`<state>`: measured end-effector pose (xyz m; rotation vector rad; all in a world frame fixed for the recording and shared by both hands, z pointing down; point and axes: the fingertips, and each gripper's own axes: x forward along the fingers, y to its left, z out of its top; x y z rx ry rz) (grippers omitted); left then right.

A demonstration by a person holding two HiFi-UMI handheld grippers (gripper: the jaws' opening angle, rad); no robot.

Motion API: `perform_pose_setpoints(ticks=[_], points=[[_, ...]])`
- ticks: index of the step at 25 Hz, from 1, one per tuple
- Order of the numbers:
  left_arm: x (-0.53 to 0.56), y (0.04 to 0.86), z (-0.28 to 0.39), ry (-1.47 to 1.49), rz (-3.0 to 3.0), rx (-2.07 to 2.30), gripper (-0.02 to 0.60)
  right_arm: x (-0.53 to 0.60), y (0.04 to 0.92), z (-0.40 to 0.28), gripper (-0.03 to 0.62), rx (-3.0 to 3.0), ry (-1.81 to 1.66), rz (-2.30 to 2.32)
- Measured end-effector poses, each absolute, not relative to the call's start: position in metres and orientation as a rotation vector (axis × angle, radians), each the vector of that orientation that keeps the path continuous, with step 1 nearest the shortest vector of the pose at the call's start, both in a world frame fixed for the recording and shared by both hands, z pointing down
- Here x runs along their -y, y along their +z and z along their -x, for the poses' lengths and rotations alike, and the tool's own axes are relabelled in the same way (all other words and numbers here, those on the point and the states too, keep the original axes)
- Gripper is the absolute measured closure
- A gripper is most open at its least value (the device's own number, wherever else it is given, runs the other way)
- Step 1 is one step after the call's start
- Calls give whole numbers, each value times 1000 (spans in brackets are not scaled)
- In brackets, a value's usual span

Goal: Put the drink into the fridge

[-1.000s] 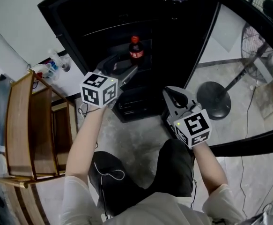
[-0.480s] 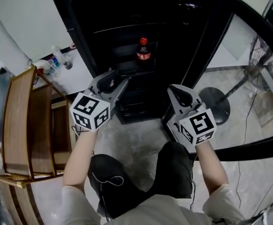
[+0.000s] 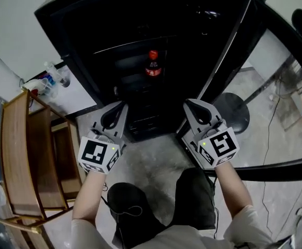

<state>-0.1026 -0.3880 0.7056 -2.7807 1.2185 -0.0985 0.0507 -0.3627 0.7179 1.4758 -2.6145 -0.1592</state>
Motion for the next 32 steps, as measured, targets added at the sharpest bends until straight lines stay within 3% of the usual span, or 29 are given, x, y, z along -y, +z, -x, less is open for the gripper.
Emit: perform_pose_setpoints(ticks=[16,32], points=[[334,479,91,-114,2828,-1307,574,318,490,-64,599,2617,30,-1427],[153,263,53,-154,2866,-1395,574,177,274,-107,599,2619,62,-1303]])
